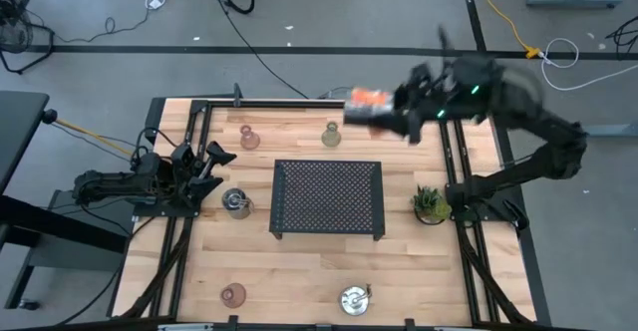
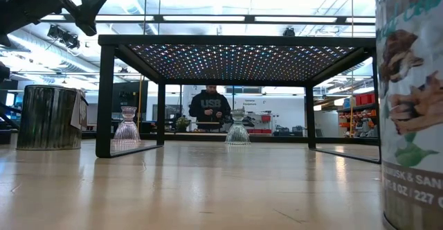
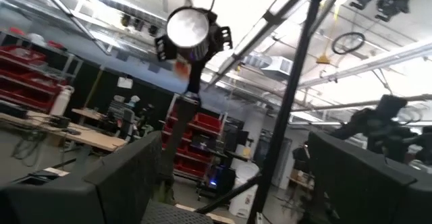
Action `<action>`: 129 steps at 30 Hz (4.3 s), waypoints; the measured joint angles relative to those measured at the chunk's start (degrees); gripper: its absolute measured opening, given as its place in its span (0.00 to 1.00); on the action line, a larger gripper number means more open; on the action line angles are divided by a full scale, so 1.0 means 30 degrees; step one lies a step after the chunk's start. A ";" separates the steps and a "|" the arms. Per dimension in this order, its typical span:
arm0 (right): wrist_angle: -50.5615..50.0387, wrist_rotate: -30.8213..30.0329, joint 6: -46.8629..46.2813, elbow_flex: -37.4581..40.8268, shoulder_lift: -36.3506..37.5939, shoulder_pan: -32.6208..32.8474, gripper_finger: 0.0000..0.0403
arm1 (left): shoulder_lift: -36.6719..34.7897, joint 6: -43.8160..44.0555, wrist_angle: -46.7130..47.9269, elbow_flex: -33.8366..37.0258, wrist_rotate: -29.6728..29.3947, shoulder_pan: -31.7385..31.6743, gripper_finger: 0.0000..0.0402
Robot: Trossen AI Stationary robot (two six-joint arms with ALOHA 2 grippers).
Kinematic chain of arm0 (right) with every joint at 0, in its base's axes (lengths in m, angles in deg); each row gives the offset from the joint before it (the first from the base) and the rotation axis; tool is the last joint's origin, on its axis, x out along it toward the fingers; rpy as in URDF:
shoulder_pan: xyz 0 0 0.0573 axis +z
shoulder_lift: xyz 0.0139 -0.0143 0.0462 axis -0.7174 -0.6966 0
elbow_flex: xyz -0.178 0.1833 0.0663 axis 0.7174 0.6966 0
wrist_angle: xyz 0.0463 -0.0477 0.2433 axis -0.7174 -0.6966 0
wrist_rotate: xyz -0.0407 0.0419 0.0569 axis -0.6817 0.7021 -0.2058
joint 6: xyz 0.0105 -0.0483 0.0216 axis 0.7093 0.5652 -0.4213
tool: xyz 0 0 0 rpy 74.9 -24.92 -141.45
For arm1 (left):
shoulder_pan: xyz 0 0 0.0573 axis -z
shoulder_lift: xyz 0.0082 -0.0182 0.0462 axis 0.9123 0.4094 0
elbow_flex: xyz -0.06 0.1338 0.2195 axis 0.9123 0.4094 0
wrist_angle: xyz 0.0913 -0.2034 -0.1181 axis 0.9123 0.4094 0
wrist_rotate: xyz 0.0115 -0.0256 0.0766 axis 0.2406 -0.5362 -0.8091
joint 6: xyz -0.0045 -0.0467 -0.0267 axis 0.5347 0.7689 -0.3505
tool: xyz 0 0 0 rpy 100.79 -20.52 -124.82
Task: Pick & Place candle stick holders
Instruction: Put the orange scented candle on the shelf
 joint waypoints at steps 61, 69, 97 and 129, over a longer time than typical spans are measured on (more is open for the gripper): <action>-1.3948 -0.0937 0.1535 -0.0513 -0.8190 0.1670 0.86 | 0.0000 -0.0007 -0.0635 -0.0003 -0.0515 0.0003 0.93; -1.4151 -0.1017 0.1855 -0.0513 -0.8197 0.1670 0.86 | 0.0000 -0.0020 -0.0635 -0.0003 -0.0515 0.0004 0.93; -1.3722 -0.0026 0.1993 -0.0513 -0.8233 0.1663 0.86 | 0.0000 -0.0015 -0.0635 -0.0003 -0.0515 0.0004 0.93; -1.2858 -0.0540 0.3546 -0.0513 -0.8233 0.1663 0.95 | 0.0000 -0.0022 -0.0635 -0.0003 -0.0512 0.0004 0.93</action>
